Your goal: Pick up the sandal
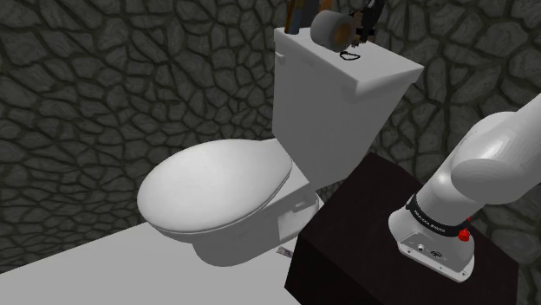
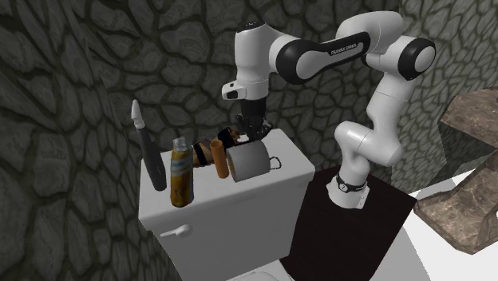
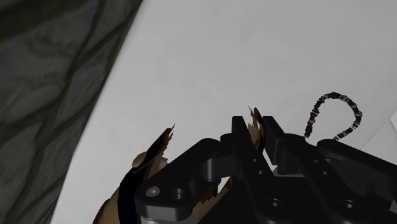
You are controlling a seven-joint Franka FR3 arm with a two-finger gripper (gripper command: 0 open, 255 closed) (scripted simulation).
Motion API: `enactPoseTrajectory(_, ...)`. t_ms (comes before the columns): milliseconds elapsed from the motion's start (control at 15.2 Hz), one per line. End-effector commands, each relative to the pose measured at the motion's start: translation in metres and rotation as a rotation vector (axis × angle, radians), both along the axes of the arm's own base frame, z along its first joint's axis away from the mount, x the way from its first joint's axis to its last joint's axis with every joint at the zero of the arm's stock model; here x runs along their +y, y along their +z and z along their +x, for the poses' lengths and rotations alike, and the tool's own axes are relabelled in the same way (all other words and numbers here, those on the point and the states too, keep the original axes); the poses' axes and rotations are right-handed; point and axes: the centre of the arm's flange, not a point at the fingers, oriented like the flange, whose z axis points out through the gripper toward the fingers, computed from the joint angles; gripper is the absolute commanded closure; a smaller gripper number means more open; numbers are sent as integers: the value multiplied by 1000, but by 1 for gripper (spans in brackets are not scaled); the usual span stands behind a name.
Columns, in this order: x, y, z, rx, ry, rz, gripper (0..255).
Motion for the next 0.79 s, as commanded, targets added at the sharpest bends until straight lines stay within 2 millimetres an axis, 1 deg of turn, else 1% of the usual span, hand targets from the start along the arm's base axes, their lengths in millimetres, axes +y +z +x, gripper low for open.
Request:
enactPoseTrajectory(0, 0, -1, 0, 0, 0, 0, 255)
enactPoseTrajectory(132, 0, 0, 0, 0, 0, 0, 255)
enactPoseTrajectory(726, 0, 47, 0, 0, 0, 0, 255)
